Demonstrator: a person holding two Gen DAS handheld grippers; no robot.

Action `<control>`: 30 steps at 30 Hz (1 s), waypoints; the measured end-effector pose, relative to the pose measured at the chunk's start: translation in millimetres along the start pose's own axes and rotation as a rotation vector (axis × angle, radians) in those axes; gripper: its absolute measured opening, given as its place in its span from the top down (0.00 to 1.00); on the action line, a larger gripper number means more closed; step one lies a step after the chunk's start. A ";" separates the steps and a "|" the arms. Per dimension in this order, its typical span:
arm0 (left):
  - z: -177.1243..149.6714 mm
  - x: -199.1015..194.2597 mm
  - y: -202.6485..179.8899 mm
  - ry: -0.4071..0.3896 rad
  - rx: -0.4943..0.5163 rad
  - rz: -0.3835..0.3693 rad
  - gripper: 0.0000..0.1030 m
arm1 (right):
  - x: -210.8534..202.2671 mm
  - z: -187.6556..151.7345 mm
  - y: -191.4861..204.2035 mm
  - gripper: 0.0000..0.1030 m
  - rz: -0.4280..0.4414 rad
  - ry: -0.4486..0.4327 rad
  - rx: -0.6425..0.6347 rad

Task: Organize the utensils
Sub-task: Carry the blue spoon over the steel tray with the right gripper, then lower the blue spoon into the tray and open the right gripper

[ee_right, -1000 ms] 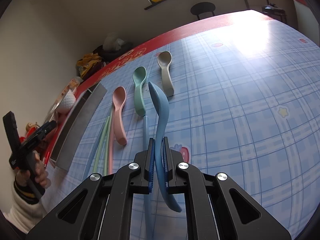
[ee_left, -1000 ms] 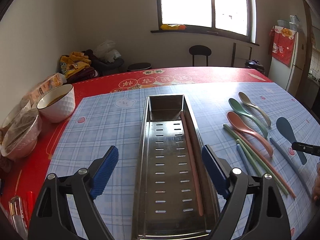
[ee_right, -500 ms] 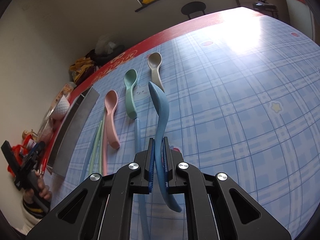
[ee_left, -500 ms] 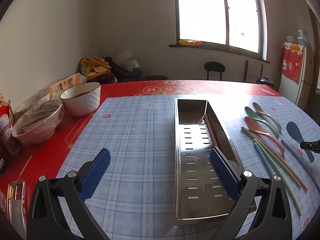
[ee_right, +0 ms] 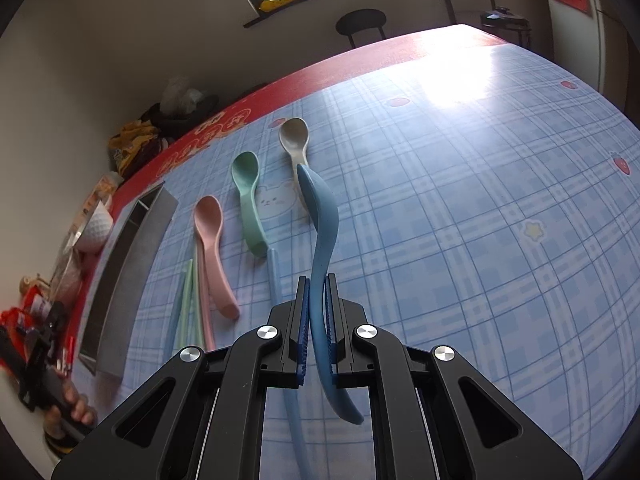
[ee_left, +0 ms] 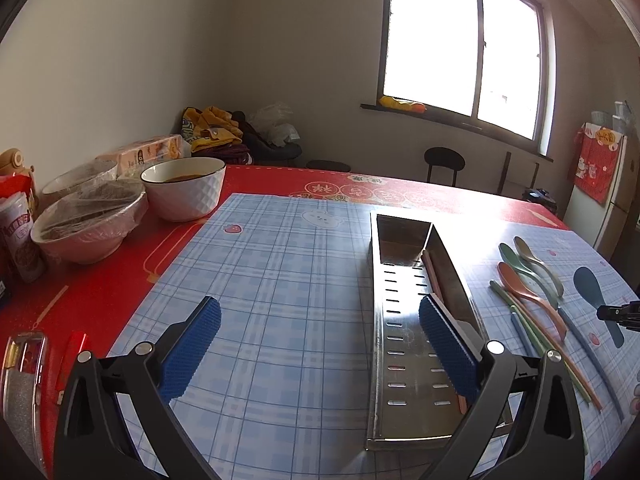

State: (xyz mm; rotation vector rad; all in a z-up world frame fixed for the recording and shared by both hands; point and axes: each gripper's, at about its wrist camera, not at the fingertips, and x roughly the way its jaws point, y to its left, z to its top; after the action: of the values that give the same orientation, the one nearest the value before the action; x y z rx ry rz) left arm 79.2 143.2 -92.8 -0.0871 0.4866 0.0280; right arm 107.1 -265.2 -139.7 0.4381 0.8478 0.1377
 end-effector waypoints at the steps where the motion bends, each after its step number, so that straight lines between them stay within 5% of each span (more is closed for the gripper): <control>1: 0.3 0.2 2.5 0.000 -0.013 0.009 0.06 | 3.3 2.6 9.4 0.92 0.016 0.005 -0.009; 13: 1.1 6.8 15.1 0.037 -0.072 0.021 0.06 | 76.1 30.5 162.7 0.92 0.222 0.129 -0.126; 20: 2.0 8.9 18.9 0.050 -0.095 0.014 0.06 | 129.9 38.3 223.6 0.93 0.191 0.224 -0.151; 30: 1.8 16.6 34.3 0.083 -0.175 -0.001 0.06 | 167.1 29.6 243.4 0.92 0.139 0.306 -0.102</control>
State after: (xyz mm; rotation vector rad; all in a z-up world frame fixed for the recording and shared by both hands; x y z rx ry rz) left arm 93.0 177.6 -101.6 -0.2607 0.5669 0.0659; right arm 252.6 -6.6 -134.6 0.3852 1.1052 0.3826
